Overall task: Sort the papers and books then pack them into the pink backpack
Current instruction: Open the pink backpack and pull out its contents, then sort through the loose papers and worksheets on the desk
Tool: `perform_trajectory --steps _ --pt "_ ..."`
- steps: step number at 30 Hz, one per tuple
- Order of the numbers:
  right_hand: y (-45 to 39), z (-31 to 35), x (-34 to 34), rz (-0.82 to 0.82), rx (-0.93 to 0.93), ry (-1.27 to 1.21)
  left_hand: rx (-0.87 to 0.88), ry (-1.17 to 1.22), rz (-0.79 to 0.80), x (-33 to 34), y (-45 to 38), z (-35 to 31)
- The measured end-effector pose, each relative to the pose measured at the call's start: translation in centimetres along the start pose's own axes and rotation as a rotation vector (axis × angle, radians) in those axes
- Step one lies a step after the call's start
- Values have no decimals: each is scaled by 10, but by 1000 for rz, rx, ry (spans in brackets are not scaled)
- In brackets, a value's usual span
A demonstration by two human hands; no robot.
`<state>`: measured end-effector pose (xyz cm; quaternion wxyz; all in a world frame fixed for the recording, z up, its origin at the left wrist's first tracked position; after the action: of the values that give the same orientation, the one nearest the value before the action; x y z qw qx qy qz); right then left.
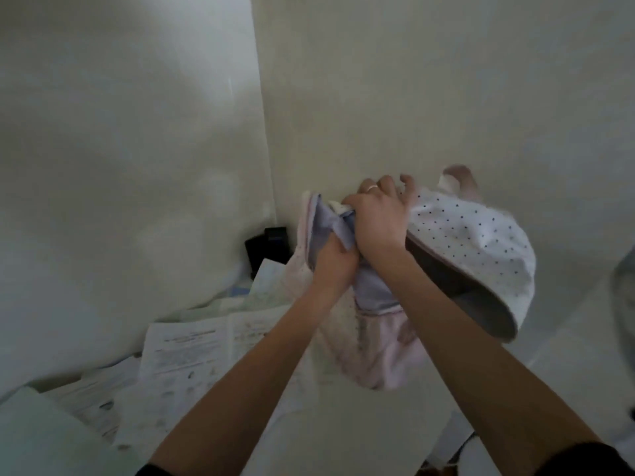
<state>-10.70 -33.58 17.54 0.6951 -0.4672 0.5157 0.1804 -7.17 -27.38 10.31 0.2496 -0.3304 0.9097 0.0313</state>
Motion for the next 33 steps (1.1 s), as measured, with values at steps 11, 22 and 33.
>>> perform_trajectory --steps 11,22,33 --pt "37 -69 115 531 -407 310 -314 80 774 156 -2 70" --pt "49 -79 162 484 -241 -81 -157 -347 599 129 -7 97" --pt "105 46 197 700 -473 -434 -535 147 26 3 42 185"
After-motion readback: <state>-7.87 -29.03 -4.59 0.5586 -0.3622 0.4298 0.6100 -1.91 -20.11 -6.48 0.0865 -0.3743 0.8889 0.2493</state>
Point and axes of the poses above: each hand's wrist, its own y-axis away from the middle knuckle, its own x-axis out of the palm, z = x × y, the point moved 6 cm from there along -y, towards the middle knuckle, and after that the axes turned 14 degrees about z, right-handed, at the moved point
